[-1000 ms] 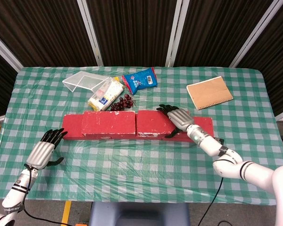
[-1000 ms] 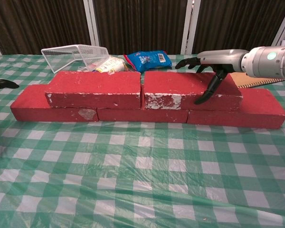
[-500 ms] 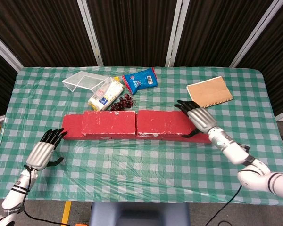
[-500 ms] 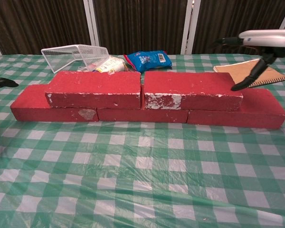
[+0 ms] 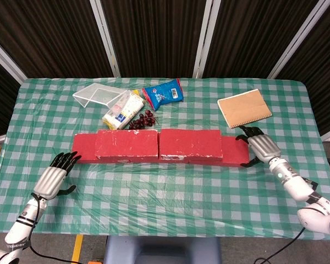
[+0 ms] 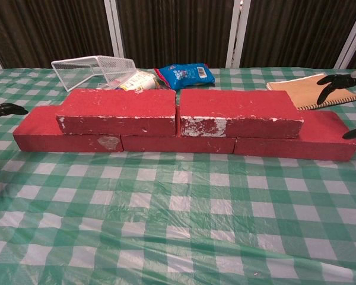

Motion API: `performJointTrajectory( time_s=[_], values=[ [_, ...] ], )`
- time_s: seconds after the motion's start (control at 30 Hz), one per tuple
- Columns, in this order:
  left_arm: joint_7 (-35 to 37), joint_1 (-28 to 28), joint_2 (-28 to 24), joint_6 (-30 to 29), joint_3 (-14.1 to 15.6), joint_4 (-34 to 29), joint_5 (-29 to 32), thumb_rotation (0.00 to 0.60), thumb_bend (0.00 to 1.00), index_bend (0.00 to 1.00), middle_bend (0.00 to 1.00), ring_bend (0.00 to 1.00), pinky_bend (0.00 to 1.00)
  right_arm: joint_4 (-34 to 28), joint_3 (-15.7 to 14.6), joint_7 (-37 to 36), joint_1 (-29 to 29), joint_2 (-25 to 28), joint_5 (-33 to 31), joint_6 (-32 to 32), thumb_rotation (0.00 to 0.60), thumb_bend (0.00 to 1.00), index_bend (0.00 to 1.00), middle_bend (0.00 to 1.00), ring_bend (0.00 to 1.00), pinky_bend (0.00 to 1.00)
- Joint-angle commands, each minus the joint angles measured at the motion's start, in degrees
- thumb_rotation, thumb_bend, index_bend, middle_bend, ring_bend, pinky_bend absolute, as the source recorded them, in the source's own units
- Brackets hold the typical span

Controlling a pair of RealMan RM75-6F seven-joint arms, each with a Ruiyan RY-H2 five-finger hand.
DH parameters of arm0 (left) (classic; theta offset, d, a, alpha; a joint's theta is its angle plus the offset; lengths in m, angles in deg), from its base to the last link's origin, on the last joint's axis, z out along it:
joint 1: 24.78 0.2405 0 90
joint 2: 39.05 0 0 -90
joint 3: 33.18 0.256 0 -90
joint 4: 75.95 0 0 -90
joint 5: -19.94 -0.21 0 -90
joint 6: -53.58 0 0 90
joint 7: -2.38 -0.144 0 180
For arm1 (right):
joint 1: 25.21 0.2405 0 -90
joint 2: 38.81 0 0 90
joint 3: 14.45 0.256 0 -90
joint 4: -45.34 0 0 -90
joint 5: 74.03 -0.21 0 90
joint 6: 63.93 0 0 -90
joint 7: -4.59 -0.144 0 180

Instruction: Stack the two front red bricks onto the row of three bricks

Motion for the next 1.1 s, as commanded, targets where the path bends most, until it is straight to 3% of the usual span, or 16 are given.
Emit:
performJointTrajectory(
  time_s=[0.03,1.1],
  values=[
    [0.1,0.0,0.0,0.1,0.0,0.1,0.0,0.600,0.25,0.00,0.00,0.00,0.03,0.2,0.1,-0.5,0.5,-0.7,0.5,-0.7,0.600,0.06,0.36,0.00,0.00,0.06],
    [1.3,-0.2,-0.7,0.6,-0.1,0.0,0.4,0.600,0.25,0.00,0.00,0.00,0.03,0.7,1.4,-4.6,3.1,-4.4,1.6,-4.0,0.600,0.06,0.36,0.00,0.00,0.06]
  ],
)
